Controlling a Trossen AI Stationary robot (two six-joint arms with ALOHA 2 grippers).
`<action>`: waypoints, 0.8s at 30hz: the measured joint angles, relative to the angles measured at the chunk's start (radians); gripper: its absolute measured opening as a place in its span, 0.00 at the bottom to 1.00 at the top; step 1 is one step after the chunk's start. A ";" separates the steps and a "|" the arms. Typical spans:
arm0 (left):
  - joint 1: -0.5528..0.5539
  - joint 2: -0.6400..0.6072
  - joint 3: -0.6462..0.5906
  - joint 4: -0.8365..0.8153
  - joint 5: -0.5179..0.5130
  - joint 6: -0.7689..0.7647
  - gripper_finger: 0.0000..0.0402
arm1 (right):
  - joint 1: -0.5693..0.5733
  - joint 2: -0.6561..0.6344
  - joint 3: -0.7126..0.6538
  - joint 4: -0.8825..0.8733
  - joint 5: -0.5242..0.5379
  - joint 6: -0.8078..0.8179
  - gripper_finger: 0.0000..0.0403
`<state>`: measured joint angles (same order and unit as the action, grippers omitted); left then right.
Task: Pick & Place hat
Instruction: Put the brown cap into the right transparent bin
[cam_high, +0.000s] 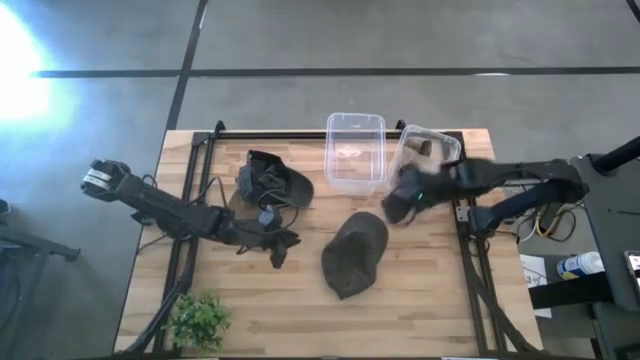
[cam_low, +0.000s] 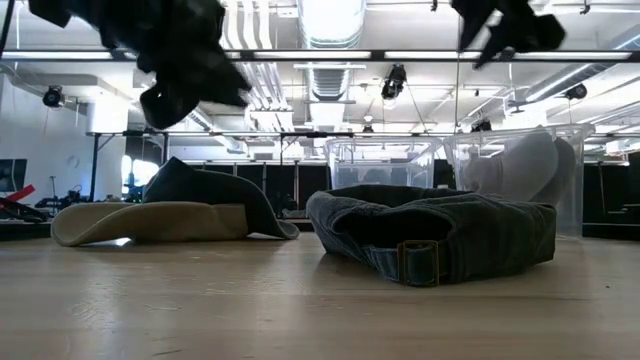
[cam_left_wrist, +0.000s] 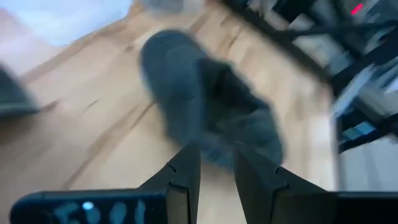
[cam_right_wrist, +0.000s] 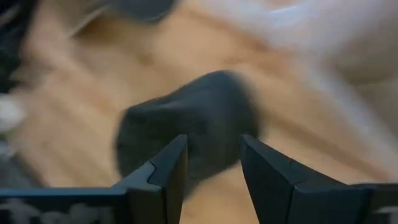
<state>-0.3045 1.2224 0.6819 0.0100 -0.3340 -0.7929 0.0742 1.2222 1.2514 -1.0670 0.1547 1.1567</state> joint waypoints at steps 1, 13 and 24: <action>0.007 -0.001 0.001 -0.052 -0.001 0.007 0.22 | 0.034 0.028 0.002 0.046 0.001 0.010 0.35; 0.018 -0.032 0.083 -0.778 -0.044 -0.059 0.22 | 0.212 0.372 0.048 0.376 -0.029 0.006 0.35; -0.095 -0.027 0.028 -0.769 -0.139 -0.196 0.22 | 0.216 0.525 0.201 0.398 -0.016 -0.160 0.35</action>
<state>-0.3998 1.1957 0.7097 -0.7594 -0.4734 -0.9888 0.2905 1.7472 1.4525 -0.6692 0.1382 0.9962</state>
